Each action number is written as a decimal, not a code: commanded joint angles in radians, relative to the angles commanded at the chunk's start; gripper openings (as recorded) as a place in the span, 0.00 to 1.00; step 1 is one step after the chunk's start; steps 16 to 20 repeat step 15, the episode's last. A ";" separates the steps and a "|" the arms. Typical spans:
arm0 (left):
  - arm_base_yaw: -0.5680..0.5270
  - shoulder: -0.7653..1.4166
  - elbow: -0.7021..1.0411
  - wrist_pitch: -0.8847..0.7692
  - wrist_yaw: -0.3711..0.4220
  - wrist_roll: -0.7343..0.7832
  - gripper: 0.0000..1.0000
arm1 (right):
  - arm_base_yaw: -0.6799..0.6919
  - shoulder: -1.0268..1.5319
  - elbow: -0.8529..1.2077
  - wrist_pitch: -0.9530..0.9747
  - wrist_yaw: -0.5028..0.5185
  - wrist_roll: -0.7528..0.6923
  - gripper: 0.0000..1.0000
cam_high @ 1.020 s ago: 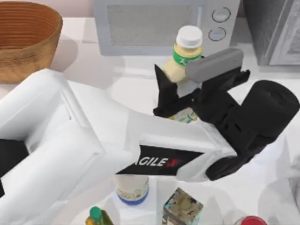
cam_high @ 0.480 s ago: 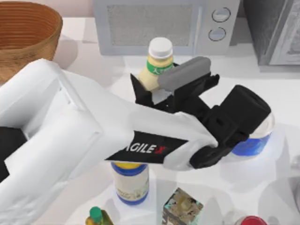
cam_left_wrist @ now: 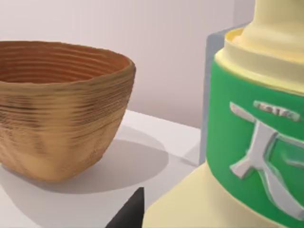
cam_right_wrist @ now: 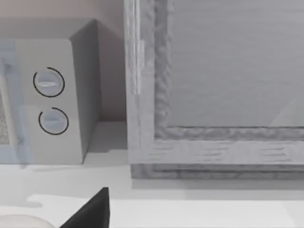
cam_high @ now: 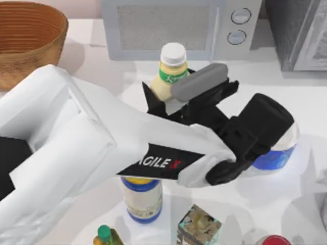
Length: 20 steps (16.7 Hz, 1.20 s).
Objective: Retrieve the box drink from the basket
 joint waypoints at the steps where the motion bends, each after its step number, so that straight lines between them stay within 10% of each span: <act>1: 0.000 0.000 0.000 0.000 0.000 0.000 0.38 | 0.000 0.000 0.000 0.000 0.000 0.000 1.00; 9: 0.000 0.000 0.000 0.000 0.000 0.000 0.98 | 0.000 0.000 0.000 0.000 0.000 0.000 1.00; 20: 0.000 0.000 0.000 0.000 0.000 0.000 1.00 | 0.000 0.000 0.000 0.000 0.000 0.000 1.00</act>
